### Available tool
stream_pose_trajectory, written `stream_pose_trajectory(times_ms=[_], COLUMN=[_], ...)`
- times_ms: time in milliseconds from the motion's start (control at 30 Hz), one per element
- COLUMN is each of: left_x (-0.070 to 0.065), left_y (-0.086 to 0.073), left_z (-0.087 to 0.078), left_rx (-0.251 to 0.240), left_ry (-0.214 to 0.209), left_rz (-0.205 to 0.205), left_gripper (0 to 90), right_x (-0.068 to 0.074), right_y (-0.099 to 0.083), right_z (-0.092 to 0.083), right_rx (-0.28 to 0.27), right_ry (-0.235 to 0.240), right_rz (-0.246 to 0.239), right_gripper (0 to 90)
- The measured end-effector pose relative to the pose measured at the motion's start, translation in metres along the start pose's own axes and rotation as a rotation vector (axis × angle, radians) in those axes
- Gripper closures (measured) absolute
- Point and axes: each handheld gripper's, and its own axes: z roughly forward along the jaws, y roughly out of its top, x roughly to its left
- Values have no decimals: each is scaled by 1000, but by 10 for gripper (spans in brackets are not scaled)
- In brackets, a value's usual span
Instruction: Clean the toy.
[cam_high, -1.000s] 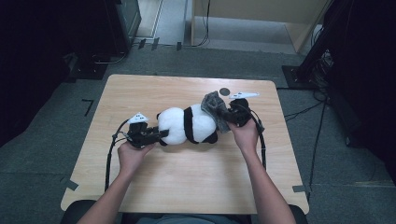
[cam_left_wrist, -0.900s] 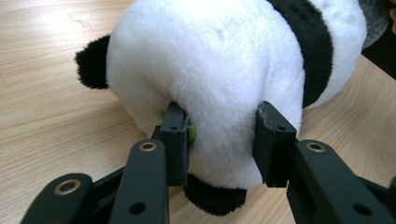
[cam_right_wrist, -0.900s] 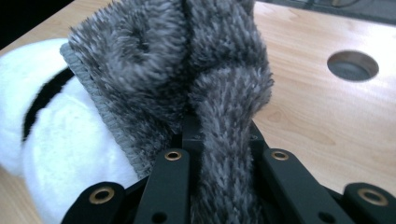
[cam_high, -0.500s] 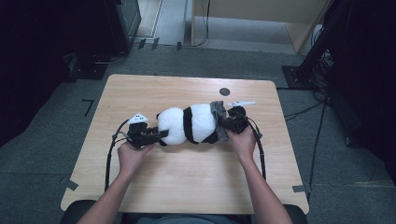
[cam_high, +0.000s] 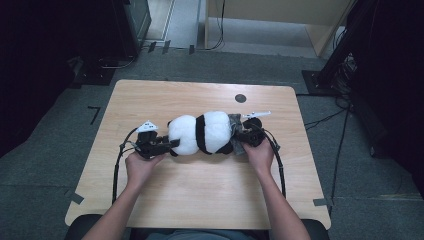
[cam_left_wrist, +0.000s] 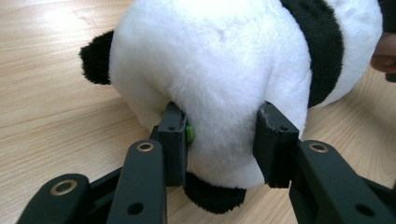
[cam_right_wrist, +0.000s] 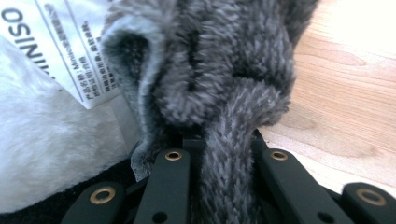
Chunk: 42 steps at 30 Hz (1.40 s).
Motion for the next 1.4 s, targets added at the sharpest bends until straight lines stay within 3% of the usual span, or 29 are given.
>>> stream_pose_trajectory(times_ms=[267, 367, 533, 733, 833, 1167, 1400], left_x=[-1, -1, -2, -2, -1, -3, -3], left_y=[1, 1, 1, 1, 0, 0, 0], left_z=[0, 0, -1, -1, -1, 0, 1], left_rx=[1, 1, 2, 3, 4, -5, -7], left_ry=[4, 5, 8, 6, 5, 7, 8], left_rz=[0, 0, -1, 0, -3, 0, 6], left_gripper=[598, 595, 595, 593, 592, 589, 590], right_x=[-7, -8, 2, 23, 31, 27, 31], right_y=[12, 20, 38, 53, 55, 46, 33], right_z=[-28, -44, -59, -54, -48, -39, -36], right_rx=[-78, -135, -170, -163, -153, -153, -207], right_ry=[-16, -25, -12, 30, 28, 32, -5], right_rz=[3, -2, -40, -86, -104, -90, -97], right_gripper=[801, 801, 800, 800, 800, 798, 799])
